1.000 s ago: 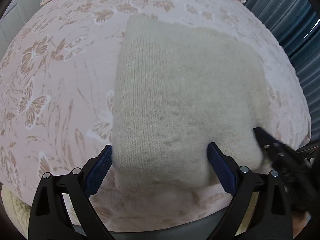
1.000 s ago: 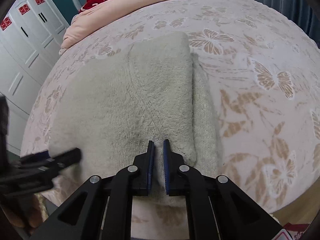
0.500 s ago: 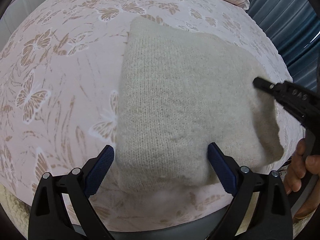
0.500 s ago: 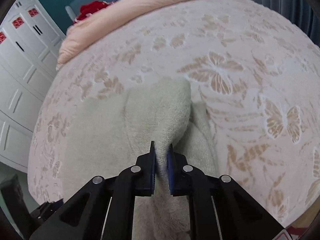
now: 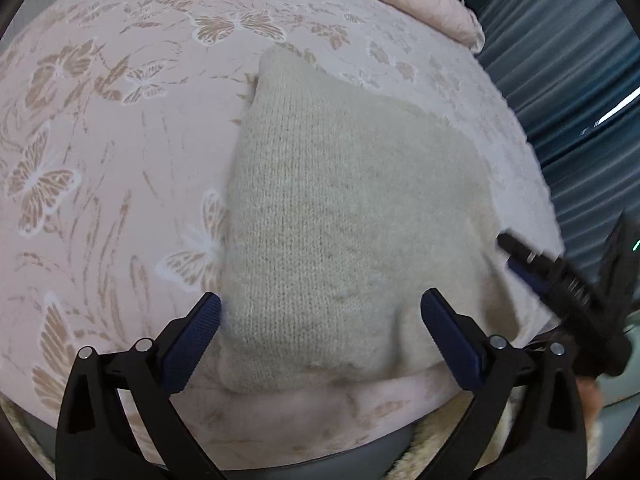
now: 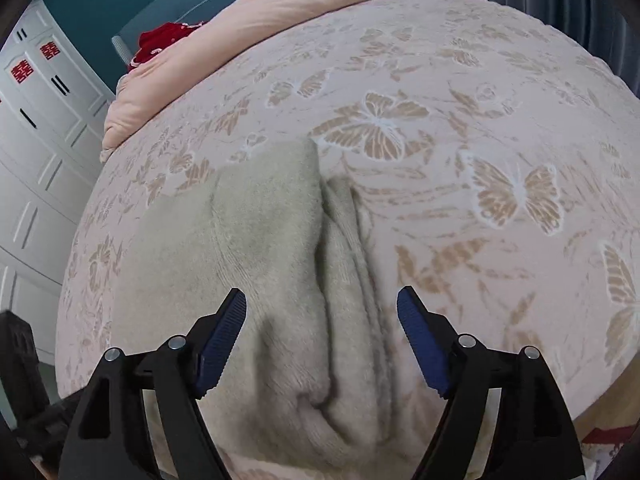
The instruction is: Fold small clothes
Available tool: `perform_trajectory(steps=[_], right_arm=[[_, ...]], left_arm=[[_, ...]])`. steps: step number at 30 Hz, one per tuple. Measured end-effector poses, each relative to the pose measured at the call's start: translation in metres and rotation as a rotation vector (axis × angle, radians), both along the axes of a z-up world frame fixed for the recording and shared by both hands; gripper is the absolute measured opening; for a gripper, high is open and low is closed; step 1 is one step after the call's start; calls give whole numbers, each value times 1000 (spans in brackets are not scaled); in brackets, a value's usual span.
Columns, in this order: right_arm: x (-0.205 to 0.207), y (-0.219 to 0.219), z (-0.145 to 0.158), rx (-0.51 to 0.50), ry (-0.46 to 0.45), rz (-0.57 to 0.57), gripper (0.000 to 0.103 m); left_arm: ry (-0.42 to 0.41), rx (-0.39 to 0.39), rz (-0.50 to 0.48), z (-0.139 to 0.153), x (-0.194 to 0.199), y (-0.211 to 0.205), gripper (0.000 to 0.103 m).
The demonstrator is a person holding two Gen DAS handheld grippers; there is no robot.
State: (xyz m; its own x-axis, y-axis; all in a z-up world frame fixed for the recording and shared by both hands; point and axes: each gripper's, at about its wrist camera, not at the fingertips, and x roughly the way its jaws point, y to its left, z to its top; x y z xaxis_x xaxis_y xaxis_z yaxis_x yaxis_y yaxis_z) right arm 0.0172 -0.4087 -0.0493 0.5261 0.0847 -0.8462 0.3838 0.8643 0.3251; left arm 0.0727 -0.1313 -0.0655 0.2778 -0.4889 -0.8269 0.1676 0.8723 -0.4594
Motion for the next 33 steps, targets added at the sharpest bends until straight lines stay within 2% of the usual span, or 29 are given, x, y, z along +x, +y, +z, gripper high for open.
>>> perform_trajectory(steps=[3,5,7,9,11,13,15,16,17,18,19,20,22,24,26,29,30,31,32,33], right_arm=[[-10,-8,-26,133,44,-9,80],[-13,-11,-42,240,51,-35,84],[-12,-12,-53,302,45,-64,88],[-7,-10,-54,312,25,-65,90],[-1,-5,-57,338,19,-60,90],[7,0,-59,364,12,-58,95],[15,4,-60,385,-1,-53,93],[19,5,-60,391,0,-57,81],[21,4,-58,397,0,-58,71],[23,4,-55,399,-1,-59,53],[23,3,-49,394,-11,-59,44],[21,1,-42,407,-36,-52,42],[9,-4,-27,440,-83,-41,40],[-9,-3,-13,432,-100,-21,40],[-29,0,-9,417,-83,-3,41],[-54,3,-31,392,1,-5,44],[-69,0,-49,426,16,-41,50],[-69,0,-49,426,16,-41,57],[-72,-2,-52,449,-8,-67,58],[-71,-2,-55,436,-18,-103,67]], left_arm=[[110,-147,119,-17,20,21,98],[206,-192,164,-37,32,27,98],[267,-223,170,-53,37,27,98],[259,-223,168,-56,38,22,98],[234,-189,140,-53,39,12,98],[221,-161,92,-49,41,-2,98],[222,-121,29,-45,43,-17,97],[217,-85,0,-41,42,-26,95],[199,-45,-29,-34,42,-34,87],[183,-28,-52,-26,40,-38,74],[173,-22,-71,-19,40,-39,67],[159,-19,-87,-10,38,-39,56],[147,-50,-114,8,32,-34,52],[183,-110,-126,17,20,-24,52],[219,-112,-160,15,1,-24,54],[254,-51,-167,-12,-22,-28,68],[256,-18,-137,-22,-26,-27,78],[250,-20,-112,-30,-29,-25,84],[244,-34,-93,-36,-29,-25,92],[242,-35,-77,-40,-28,-23,95]])
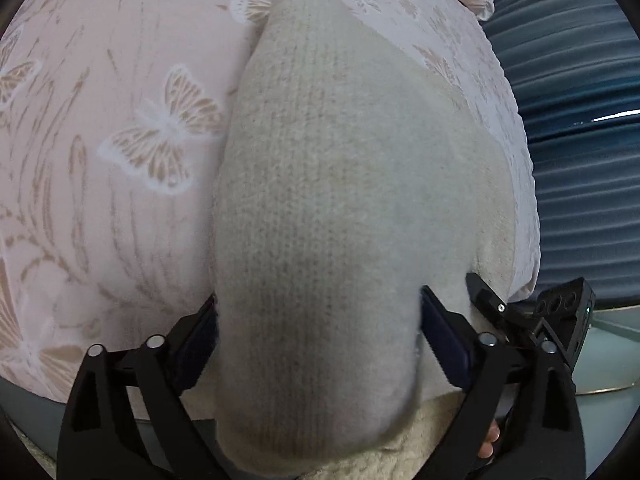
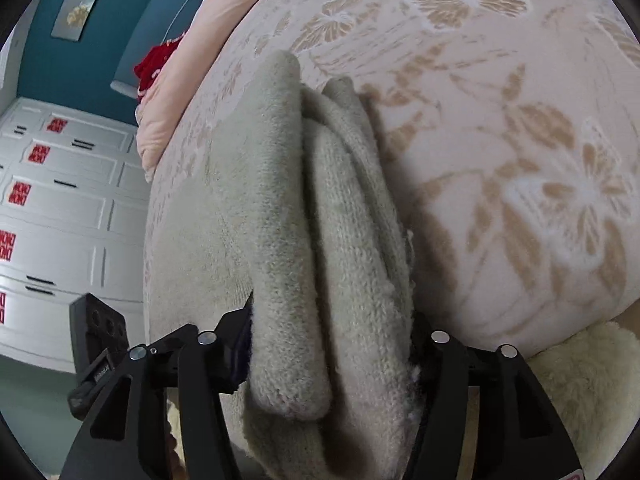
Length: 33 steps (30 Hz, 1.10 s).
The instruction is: Fold small clothes
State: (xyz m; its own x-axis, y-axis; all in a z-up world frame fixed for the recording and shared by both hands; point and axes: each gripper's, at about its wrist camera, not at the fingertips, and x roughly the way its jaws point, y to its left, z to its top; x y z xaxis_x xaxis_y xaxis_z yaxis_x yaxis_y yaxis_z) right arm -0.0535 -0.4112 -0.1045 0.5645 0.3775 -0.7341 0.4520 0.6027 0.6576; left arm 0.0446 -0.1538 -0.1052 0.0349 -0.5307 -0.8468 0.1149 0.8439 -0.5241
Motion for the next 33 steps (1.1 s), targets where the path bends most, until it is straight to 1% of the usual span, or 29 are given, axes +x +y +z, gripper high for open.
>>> perform_trajectory(steps=[1,3,4,5,6,7,8,9,11,14,16,19,24,29,33], right_arm=[[3,2,-1,-5,-3,3,71],[13,7,-5,-8,1,7,77],[16,8,-4,-13,-1,7,74],[20,10,-1,-12,-4,14,68],[21,10,5,-16,-12,10,50],[20,9,13,-21,-32,1,44],[18,9,24,-29,-63,1,42],[16,9,36,-37,-93,-2,39],[8,10,63,-55,-147,-16,39],[-9,11,108,-93,-251,-44,39],[-22,10,139,-120,-329,-63,39],[-40,13,186,-166,-440,-85,39],[-66,27,259,-276,-608,-108,39],[-91,51,314,-365,-745,-111,39],[-102,71,343,-409,-839,-100,40]], left_arm=[[1,0,-1,-3,3,-1,96],[13,-6,12,-5,11,-6,95],[16,-16,14,-2,14,-7,92],[23,-30,0,1,16,-10,73],[23,-12,-16,8,17,-14,64],[-4,10,-28,19,17,-19,59],[-39,26,-51,31,14,-21,53],[-86,44,-77,44,11,-26,50],[-175,67,-123,75,5,-33,49],[-266,46,-156,119,-6,-37,49],[-347,33,-187,152,-16,-39,49],[-487,6,-219,200,-34,-43,50],[-658,-69,-240,274,-61,-33,51],[-789,-131,-245,331,-84,-18,51],[-887,-167,-232,367,-102,1,51]])
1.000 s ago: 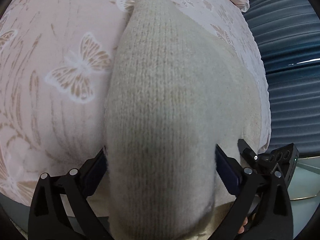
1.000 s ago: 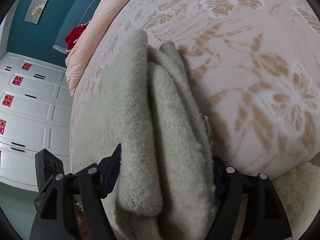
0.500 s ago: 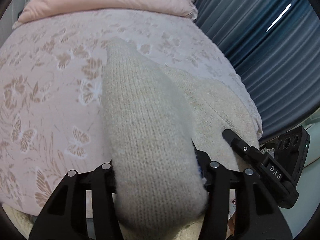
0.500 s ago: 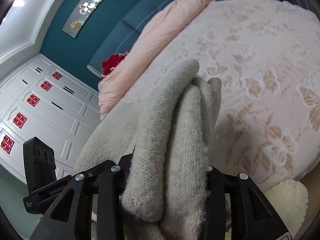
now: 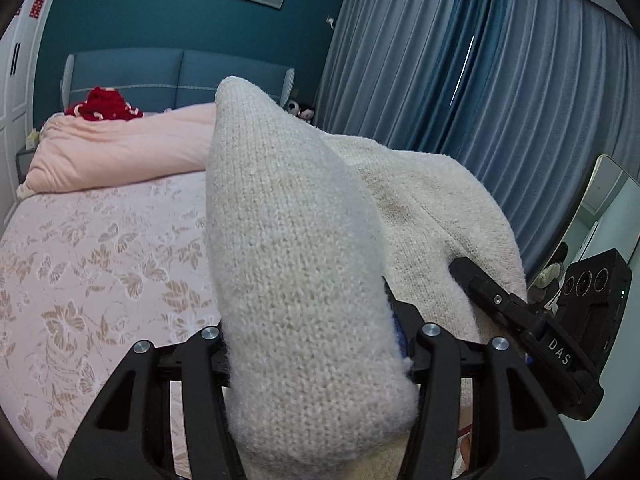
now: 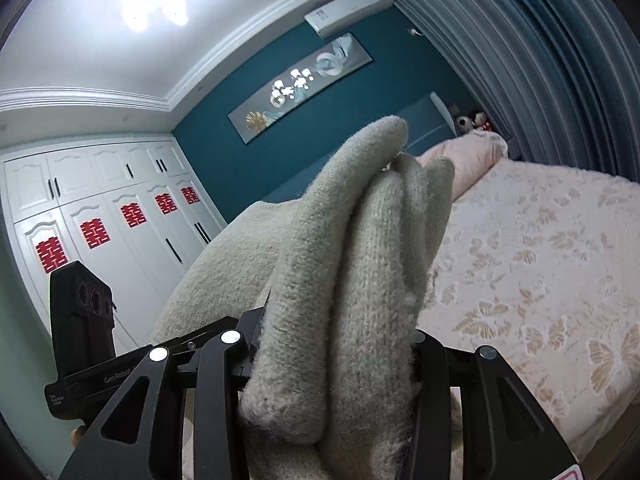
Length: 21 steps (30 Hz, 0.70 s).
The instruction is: Fold small clothes
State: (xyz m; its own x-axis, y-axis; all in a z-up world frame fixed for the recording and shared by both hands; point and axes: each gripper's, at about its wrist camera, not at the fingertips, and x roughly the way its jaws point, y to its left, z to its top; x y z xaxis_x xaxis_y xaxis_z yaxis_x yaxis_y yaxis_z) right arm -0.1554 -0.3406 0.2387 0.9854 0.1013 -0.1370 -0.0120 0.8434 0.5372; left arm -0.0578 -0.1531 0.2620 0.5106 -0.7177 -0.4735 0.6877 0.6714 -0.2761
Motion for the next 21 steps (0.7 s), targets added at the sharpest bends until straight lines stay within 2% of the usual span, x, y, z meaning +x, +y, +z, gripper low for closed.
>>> perform_trajectory(steps=[8,13,18,21], right_arm=[[0,49,53,-112,-137,82,40],[11,83,80,-163,-202,158,41],[31,121,92,-188,-224,239,41],[50,136,87,-189,-206,283,41]], left_arm=[[-138,-97,30,52,-16,60,52],[-211,-156,62,74,-18,107,53],[-260,-184,112,85,-6,154,54],[-256,-194,139,80,8,182,55]])
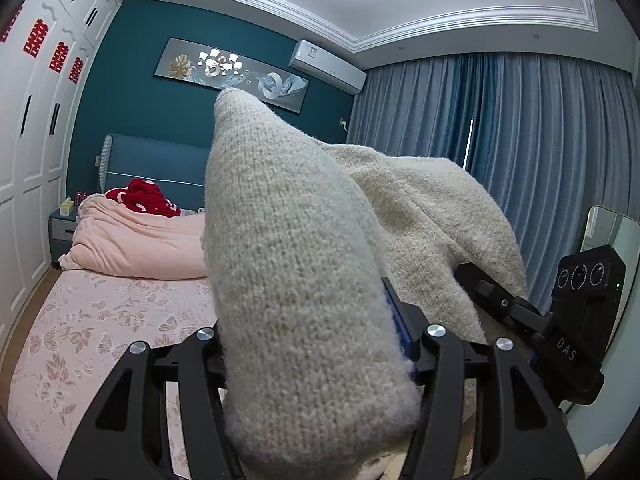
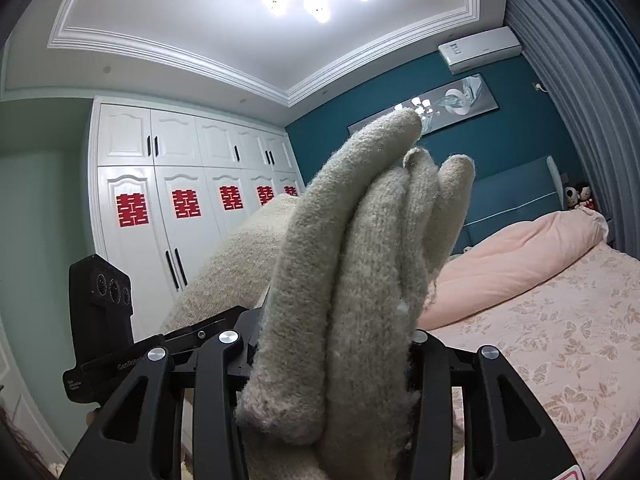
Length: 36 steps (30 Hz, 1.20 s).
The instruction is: Fold small clothes
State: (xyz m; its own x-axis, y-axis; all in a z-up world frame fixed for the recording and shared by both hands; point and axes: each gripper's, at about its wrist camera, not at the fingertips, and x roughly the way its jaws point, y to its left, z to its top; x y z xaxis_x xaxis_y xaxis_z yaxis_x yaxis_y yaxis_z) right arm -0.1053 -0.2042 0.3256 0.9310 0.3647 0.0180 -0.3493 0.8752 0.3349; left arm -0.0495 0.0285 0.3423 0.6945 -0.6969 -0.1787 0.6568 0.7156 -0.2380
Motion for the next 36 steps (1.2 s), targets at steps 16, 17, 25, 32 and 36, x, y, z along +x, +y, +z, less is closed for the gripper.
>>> perform_trajectory(steps=[16,17,25,32,36], right_arm=[[147,41,-217,65,525,31,58],[156,39,-255,63,616,6,62],[126,2,-364,71,882,-155,69],[199,22,-395,109,1025,-41,87],[218,37,-436,146,1145,1,85]], left_arm=[[410,53,120,-192,121,63,61],[481,64,125,-227,133,64,62],[841,23,347,-393,121,128,65],[849,-10,326,-385,160,126,93],[999,20,313,-416,184,110,92]])
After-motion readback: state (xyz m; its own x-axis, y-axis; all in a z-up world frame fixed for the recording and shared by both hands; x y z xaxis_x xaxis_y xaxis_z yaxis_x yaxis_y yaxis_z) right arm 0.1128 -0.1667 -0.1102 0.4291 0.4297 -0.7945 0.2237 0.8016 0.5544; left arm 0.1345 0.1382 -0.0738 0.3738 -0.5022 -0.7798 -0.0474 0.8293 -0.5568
